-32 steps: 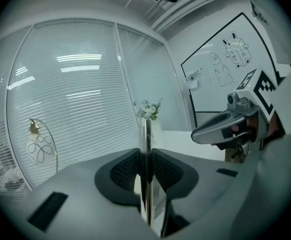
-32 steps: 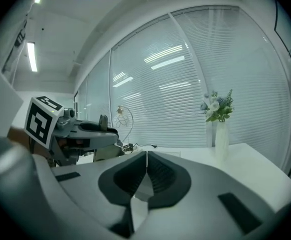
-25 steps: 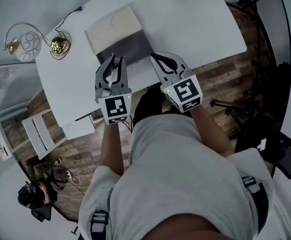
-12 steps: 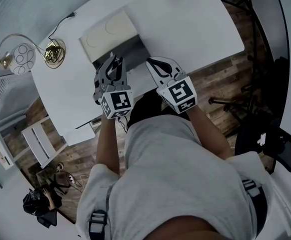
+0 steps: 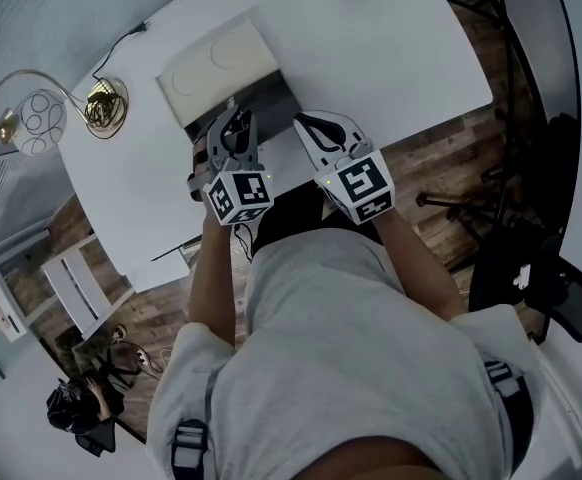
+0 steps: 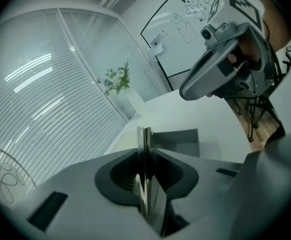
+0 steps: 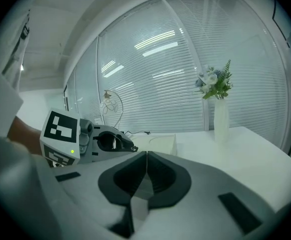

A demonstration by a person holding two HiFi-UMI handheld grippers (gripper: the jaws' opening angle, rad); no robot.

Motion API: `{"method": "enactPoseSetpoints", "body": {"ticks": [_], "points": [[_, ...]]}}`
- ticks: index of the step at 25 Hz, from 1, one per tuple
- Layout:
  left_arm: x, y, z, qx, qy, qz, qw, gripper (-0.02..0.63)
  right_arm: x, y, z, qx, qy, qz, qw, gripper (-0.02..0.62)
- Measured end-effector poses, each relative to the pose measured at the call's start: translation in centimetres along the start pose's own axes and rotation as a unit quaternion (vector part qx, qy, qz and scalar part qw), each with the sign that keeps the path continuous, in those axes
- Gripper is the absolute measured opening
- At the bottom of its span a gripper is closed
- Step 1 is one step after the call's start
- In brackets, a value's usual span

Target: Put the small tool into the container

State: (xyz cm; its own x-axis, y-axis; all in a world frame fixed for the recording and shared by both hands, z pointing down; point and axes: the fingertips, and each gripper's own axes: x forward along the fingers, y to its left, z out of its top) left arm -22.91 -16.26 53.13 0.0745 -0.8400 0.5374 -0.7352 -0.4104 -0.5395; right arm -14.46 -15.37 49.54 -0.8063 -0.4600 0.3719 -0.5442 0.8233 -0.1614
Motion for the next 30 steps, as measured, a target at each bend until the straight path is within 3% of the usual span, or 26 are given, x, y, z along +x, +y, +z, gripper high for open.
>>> {"method": "enactPoseSetpoints", "body": {"ticks": [11,17,24,30], "points": [[2.3,-2.0,0.5,0.01,0.001,-0.037,0.9993,0.091,-0.6,-1.8,-0.5,0.015,0.005,-0.037,0.999,0.028],[2.8,-1.8,0.6,0.026,0.006,-0.033,0.9991,0.091,-0.9,-2.4,-0.7,0.017,0.005,-0.047,0.999,0.028],[3.2,-1.9,-1.1,0.07,0.047,-0.02,0.9962,0.091,-0.3,-1.9,-0.8,0.018,0.003,-0.039,0.999,0.028],[3.9,-2.7,-1.6,0.075,0.064,-0.027,0.9947,0.091,-0.4,-1.8,-0.6,0.015,0.005,-0.038,0.999,0.028]]}}
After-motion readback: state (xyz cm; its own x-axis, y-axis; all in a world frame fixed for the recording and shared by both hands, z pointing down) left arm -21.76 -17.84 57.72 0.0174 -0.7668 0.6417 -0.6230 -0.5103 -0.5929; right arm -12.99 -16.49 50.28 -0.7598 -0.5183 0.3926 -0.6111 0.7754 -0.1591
